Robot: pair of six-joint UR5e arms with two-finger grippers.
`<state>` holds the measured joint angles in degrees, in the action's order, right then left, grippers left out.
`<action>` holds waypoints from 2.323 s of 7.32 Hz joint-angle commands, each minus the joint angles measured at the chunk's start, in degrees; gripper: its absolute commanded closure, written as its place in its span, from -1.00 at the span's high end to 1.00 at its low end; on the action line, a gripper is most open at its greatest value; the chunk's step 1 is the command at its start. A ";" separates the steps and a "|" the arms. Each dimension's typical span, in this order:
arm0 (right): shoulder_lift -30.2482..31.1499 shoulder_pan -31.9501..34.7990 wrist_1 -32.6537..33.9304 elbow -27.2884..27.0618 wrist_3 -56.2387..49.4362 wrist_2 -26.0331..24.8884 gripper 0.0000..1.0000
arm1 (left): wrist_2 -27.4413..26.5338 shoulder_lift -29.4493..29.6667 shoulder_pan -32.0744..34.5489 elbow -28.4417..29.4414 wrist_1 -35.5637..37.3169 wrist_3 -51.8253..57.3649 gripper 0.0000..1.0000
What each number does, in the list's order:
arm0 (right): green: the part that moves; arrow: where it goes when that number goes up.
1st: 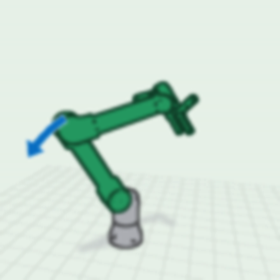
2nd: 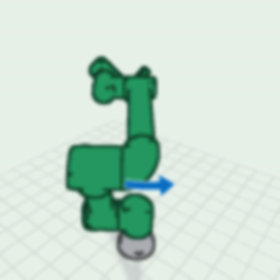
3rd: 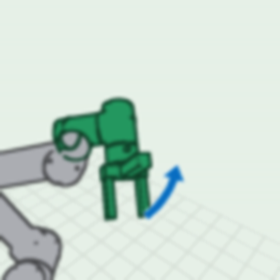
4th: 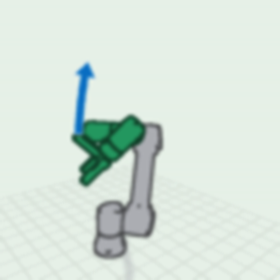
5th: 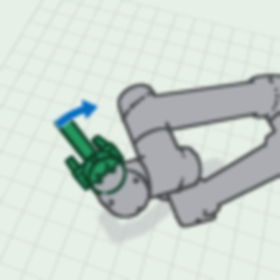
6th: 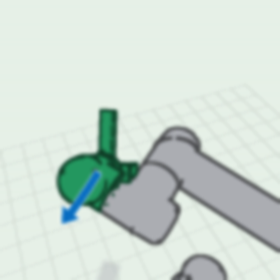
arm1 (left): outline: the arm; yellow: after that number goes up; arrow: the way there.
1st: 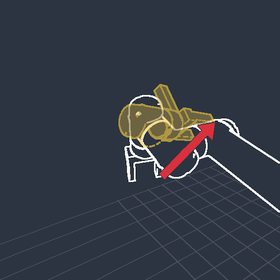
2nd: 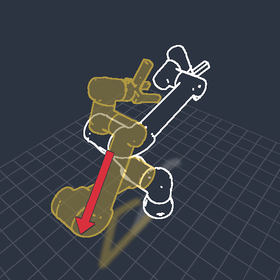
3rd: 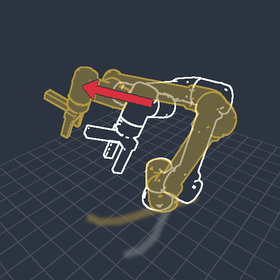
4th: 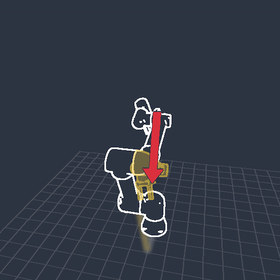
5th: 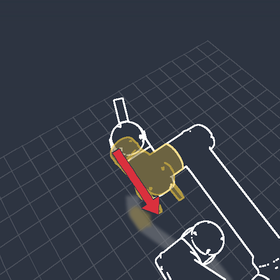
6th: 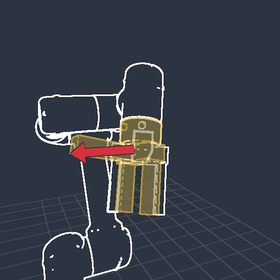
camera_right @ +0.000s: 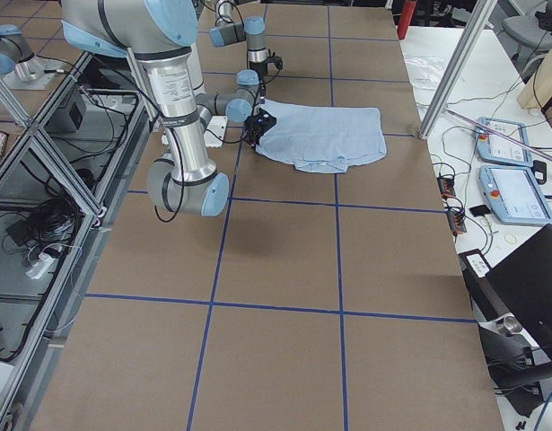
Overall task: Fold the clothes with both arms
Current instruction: 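Grasp the near edge of the folded shirt with both grippers, then lift the near edge with both grippers and fold it over toward the far edge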
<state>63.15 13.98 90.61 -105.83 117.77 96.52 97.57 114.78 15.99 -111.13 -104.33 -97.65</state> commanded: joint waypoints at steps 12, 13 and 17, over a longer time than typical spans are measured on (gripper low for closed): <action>3.38 -3.43 2.29 -24.52 0.00 12.03 -1.00 | 7.37 -0.35 -7.90 -23.62 15.73 -12.74 -1.00; 2.86 -1.78 2.20 -21.29 -0.78 11.68 -1.00 | 7.02 0.08 -7.73 -21.00 15.56 -11.96 -1.00; -2.57 5.42 1.41 -12.49 -12.55 1.22 -1.00 | 7.37 2.29 9.55 -8.44 9.44 -2.83 -1.00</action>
<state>63.19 16.78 92.19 -121.49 108.31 99.81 104.75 116.77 20.62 -123.38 -91.61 -102.79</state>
